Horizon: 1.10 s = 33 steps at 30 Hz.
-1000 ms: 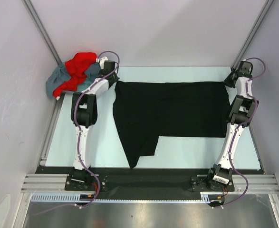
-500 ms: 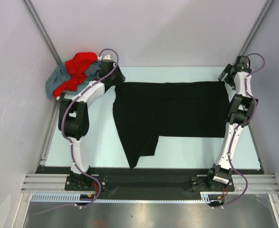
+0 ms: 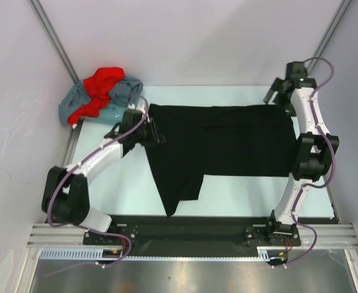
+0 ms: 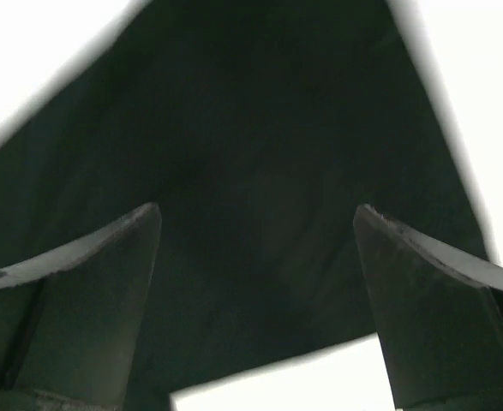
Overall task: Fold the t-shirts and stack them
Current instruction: Fold the tshirt
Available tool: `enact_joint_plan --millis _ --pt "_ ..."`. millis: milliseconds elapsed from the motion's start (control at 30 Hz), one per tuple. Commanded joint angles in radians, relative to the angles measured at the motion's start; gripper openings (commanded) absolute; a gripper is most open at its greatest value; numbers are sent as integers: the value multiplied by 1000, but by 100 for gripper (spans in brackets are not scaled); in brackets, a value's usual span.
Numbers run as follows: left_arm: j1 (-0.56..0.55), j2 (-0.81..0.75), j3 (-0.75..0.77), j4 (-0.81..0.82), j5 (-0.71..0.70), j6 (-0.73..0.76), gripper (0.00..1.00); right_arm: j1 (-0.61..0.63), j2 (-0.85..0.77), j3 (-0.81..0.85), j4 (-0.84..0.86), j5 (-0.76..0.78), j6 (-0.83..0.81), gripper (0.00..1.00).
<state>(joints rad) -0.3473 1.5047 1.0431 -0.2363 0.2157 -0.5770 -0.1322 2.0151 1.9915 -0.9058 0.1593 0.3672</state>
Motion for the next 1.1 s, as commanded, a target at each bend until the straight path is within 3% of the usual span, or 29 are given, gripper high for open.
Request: enact_joint_plan --millis 0,167,333,433,600,867,1067 --pt "-22 -150 -167 -98 37 -41 36 132 -110 -153 -74 -111 26 100" --pt "-38 -296 -366 -161 21 -133 37 270 -259 -370 -65 -275 26 100" --pt "-106 -347 -449 -182 59 -274 36 388 -364 -557 10 -351 6 100" --pt "-215 -366 -518 -172 88 -517 37 402 -435 -669 25 -434 1 99" --pt "-366 -462 -690 -29 -28 -779 42 416 -642 -853 97 -532 3 98" --pt "-469 -439 -661 -187 -70 -934 53 416 -806 -990 111 -535 29 98" --pt "-506 -319 -582 -365 -76 -994 51 414 -828 -1004 97 -537 27 98"
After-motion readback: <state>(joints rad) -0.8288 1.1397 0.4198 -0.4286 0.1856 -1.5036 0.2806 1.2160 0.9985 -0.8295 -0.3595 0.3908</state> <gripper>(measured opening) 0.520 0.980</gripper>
